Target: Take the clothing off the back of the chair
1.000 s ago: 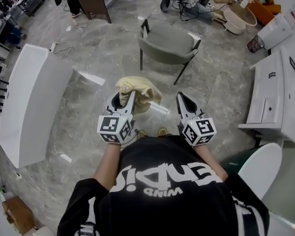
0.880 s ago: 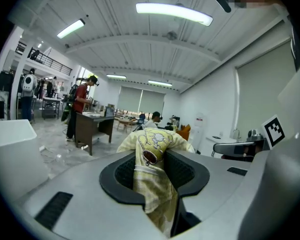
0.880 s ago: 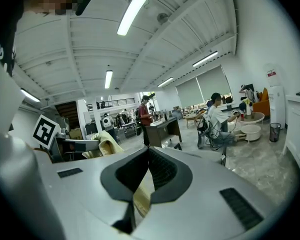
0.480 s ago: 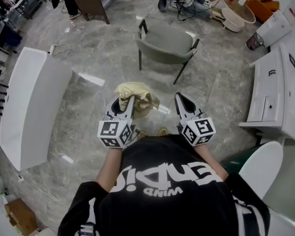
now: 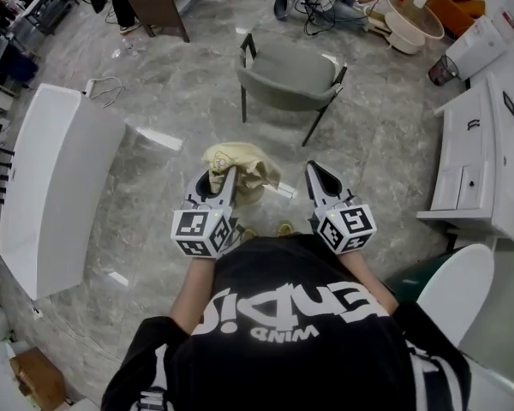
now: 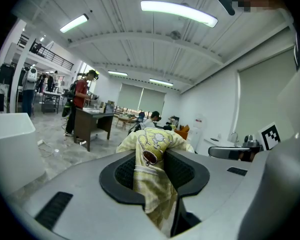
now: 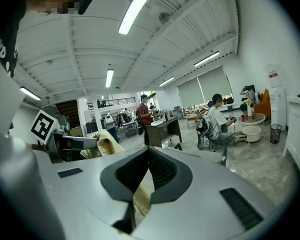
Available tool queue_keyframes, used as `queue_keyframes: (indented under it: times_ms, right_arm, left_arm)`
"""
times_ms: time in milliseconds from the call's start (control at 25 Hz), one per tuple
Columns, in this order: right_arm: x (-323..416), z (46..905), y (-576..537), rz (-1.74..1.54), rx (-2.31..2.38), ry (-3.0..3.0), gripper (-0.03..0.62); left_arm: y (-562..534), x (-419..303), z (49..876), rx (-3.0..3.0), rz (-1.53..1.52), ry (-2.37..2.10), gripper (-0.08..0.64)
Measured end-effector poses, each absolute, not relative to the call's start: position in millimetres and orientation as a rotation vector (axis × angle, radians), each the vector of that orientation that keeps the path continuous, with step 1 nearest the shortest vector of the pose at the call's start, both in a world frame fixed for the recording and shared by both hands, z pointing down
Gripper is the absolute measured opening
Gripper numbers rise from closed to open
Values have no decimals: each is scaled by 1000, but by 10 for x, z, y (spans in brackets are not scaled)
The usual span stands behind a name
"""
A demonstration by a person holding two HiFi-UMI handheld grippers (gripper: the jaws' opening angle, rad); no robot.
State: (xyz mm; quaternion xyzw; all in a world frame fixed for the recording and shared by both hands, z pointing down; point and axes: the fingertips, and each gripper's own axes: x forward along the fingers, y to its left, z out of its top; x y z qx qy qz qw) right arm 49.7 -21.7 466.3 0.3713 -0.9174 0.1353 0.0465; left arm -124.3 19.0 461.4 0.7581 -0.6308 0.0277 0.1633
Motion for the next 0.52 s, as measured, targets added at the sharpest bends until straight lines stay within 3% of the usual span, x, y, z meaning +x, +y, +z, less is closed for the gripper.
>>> queue_keyframes:
  times_ms: [520]
  right_arm:
    - [478,4633,-234,415,1137,-2800,14]
  left_arm:
    - [195,-1248,4582,2168,82,-1786,132]
